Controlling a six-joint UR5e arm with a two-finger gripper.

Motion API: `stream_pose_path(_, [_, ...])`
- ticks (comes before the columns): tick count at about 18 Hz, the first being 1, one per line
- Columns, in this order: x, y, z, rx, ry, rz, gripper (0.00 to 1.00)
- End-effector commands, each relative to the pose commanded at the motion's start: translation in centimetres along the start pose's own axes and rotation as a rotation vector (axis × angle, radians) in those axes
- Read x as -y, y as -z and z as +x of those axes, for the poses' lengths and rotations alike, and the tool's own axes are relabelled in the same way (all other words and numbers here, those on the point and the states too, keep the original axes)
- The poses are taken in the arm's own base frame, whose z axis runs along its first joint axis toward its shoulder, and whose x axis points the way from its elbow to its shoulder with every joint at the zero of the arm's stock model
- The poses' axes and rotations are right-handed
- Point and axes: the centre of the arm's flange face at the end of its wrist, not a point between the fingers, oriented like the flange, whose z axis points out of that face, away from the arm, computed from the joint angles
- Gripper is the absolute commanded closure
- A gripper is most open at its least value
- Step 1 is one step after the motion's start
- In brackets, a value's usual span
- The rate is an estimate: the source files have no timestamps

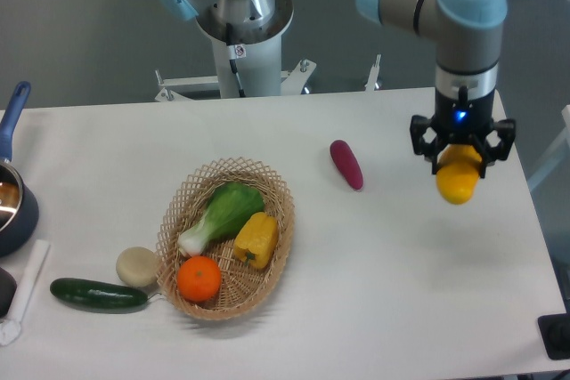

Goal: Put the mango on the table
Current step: 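Lower the held yellow mango toward the table beside the sweet potato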

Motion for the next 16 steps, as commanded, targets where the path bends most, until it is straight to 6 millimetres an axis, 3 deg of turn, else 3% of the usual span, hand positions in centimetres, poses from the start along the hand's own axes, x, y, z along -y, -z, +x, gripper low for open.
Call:
stream_pose_path(4, [1.8, -4.4, 0.9, -0.022, 0.080, -0.008, 0.28])
stream_pose_path(6, [2.2, -5.7, 1.0, -0.034, 0.150, -0.016, 0.28])
stream_pose_path(9, [3.2, -9.1, 2.9, -0.078, 0.177, -0.050, 0.28])
stream_pose_path(13, [3.9, -11.2, 4.3, -0.103, 0.168, -0.072, 0.27])
stream_pose_path(16, [5.3, -11.3, 5.0, -0.104, 0.251, -0.065, 0.26])
